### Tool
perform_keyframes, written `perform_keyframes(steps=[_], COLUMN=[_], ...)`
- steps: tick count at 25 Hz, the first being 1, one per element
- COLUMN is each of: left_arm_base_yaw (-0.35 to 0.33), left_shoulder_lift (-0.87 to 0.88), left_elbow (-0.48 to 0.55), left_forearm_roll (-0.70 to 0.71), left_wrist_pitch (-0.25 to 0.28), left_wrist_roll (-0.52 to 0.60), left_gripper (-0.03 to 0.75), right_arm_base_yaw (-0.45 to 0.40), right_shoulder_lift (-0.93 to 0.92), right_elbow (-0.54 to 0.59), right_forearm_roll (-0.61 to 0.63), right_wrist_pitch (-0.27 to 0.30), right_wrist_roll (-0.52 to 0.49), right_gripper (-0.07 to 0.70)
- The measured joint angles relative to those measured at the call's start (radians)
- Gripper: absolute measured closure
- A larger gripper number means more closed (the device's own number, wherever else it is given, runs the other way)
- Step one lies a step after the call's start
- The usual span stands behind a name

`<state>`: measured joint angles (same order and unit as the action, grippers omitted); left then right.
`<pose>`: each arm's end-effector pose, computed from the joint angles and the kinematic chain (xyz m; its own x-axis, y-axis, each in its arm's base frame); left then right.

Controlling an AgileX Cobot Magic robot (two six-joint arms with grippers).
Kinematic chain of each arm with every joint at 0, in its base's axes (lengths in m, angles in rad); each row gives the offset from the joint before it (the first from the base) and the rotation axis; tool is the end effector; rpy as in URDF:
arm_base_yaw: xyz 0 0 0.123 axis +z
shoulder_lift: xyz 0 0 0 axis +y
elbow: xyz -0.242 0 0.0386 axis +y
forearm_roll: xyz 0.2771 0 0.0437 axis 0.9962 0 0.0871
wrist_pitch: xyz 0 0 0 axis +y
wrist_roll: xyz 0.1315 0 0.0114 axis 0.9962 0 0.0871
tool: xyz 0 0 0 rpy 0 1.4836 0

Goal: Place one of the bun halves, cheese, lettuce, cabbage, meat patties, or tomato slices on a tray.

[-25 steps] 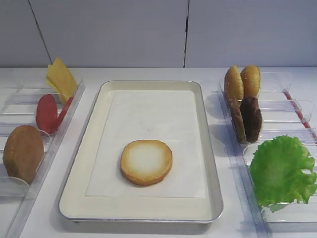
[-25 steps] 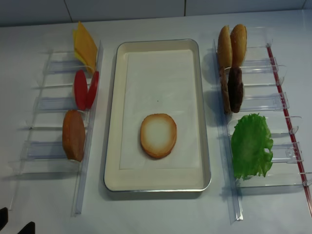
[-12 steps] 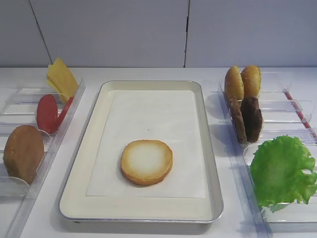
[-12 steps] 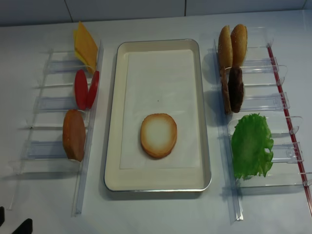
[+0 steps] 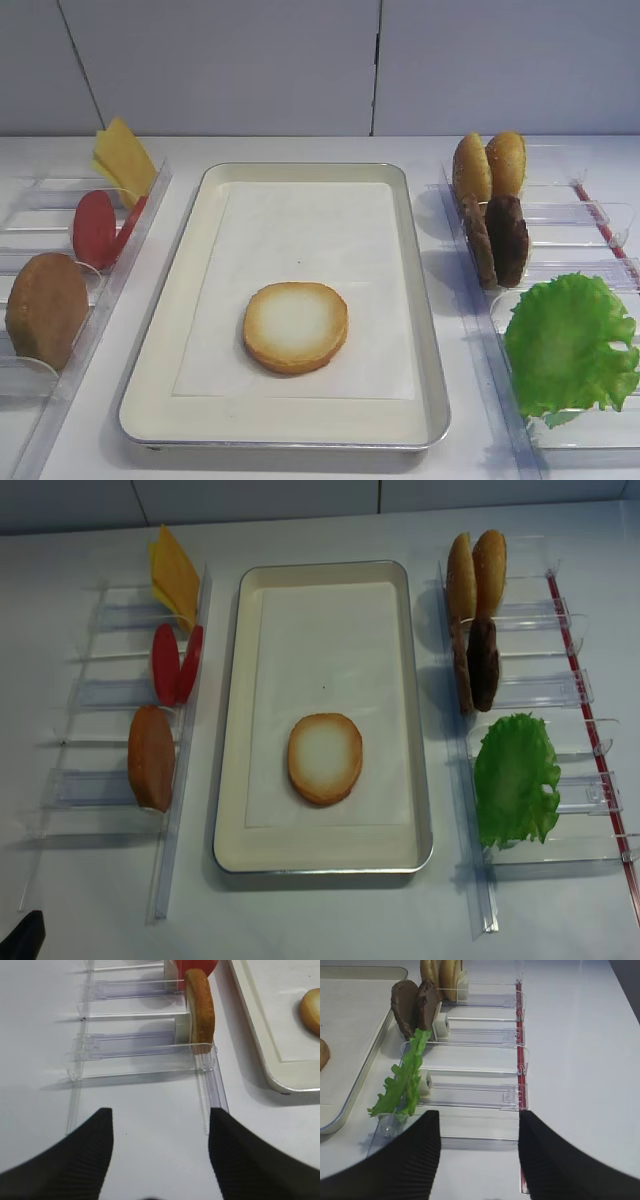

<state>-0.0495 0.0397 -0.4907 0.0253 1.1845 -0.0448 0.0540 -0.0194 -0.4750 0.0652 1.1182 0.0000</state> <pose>0.0954 -0.0016 0.2517 -0.6021 -0.0055 -0.7984 0.0096 0.9999 -0.0140 0.0932 0.0128 0.2595 -0.5125 0.0008 -0.8587 -0.0896 0.9945 0.0544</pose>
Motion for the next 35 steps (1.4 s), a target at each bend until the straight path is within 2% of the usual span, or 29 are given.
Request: perform_keyframes(steps=[35], left_arm_base_yaw=[0.000], left_shoulder_lift=[0.000], left_elbow=[0.000], left_forearm_roll=[0.000], left_wrist_pitch=[0.000], left_wrist_roll=[0.000], left_gripper=[0.302], right_arm_base_yaw=[0.000], right_shoulder_lift=[0.000], right_elbow=[0.000], right_forearm_roll=[0.000], right_wrist_pitch=[0.000], right_wrist_roll=[0.000], right_gripper=[0.230])
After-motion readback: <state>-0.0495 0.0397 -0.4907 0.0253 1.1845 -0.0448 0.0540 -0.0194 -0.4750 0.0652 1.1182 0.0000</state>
